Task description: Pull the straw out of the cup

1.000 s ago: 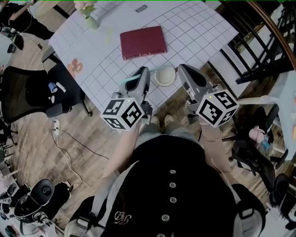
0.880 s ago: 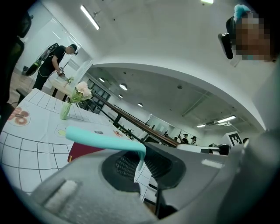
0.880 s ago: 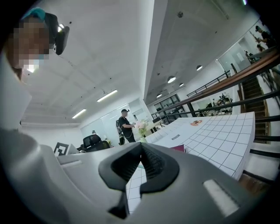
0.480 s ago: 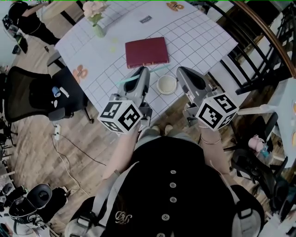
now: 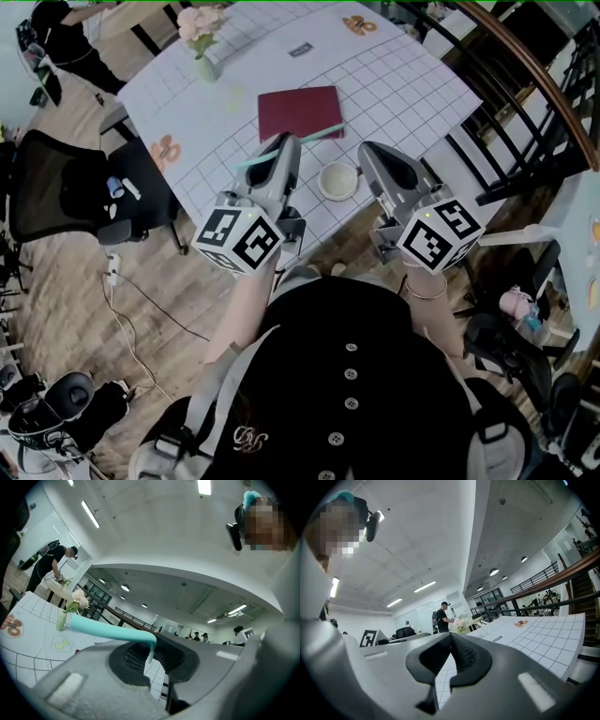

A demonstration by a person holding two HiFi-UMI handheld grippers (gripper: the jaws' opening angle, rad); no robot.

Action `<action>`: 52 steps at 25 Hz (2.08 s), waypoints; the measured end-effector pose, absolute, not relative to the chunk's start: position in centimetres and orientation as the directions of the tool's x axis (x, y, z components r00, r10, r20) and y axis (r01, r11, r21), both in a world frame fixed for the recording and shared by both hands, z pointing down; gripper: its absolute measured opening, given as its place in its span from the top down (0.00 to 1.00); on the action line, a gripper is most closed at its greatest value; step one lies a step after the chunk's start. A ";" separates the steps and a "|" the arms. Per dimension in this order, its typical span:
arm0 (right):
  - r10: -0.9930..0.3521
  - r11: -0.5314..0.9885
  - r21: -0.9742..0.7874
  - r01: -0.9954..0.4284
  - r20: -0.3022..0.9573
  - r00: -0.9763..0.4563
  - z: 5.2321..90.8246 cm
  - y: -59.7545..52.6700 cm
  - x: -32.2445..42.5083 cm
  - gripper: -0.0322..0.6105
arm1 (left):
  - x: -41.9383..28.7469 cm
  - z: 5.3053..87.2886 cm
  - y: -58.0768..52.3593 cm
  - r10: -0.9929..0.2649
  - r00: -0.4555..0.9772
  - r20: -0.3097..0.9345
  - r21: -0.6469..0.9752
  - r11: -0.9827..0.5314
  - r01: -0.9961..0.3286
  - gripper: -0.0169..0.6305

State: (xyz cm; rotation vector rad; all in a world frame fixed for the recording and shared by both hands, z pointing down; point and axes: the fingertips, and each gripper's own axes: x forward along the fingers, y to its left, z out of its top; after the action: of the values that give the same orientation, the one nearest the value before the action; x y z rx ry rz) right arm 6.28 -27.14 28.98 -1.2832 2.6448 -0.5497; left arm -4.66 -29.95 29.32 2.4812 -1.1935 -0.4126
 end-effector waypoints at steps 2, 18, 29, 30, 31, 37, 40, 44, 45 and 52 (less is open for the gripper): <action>-0.781 0.569 -0.395 -0.721 0.016 -0.625 29.1 -27.4 6.2 0.95 | -4.7 29.0 -29.9 -0.791 0.600 -0.123 0.436 -0.586 -0.683 0.94; -0.758 0.603 -0.348 -0.718 0.031 -0.652 28.1 -26.9 4.5 0.95 | -5.3 28.5 -29.4 -0.784 0.598 -0.164 0.479 -0.594 -0.647 0.94; -0.740 0.625 -0.311 -0.716 0.056 -0.670 28.2 -26.6 4.3 0.95 | -5.5 28.8 -28.9 -0.778 0.607 -0.165 0.521 -0.591 -0.616 0.94; -0.736 0.628 -0.312 -0.713 0.058 -0.674 28.3 -26.4 4.2 0.95 | -5.5 28.8 -28.8 -0.777 0.608 -0.162 0.524 -0.590 -0.614 0.94; -0.732 0.632 -0.312 -0.709 0.061 -0.679 28.3 -26.2 4.2 0.95 | -5.5 28.8 -28.7 -0.776 0.610 -0.159 0.527 -0.589 -0.613 0.94; -0.720 0.636 -0.324 -0.700 0.075 -0.689 29.0 -25.7 4.0 0.95 | -5.2 28.8 -28.7 -0.771 0.618 -0.156 0.526 -0.594 -0.608 0.94; -0.718 0.638 -0.327 -0.697 0.075 -0.692 29.3 -25.7 3.9 0.95 | -5.1 29.0 -28.7 -0.766 0.623 -0.158 0.533 -0.597 -0.600 0.94; -0.717 0.637 -0.331 -0.696 0.076 -0.693 29.2 -25.7 3.9 0.95 | -5.0 29.2 -28.8 -0.766 0.624 -0.152 0.536 -0.594 -0.599 0.94; -0.716 0.637 -0.333 -0.695 0.075 -0.694 29.3 -25.7 4.0 0.95 | -4.9 29.2 -28.7 -0.767 0.624 -0.151 0.534 -0.595 -0.601 0.94; -0.714 0.637 -0.341 -0.691 0.078 -0.696 29.6 -25.7 4.1 0.95 | -5.1 29.6 -28.9 -0.771 0.619 -0.148 0.528 -0.591 -0.610 0.94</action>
State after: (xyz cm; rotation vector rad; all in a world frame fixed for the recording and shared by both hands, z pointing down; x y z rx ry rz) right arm 4.13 -25.72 29.58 -1.1957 2.7840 -0.5382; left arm -5.09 -28.94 29.57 2.4154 -1.0945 -0.5093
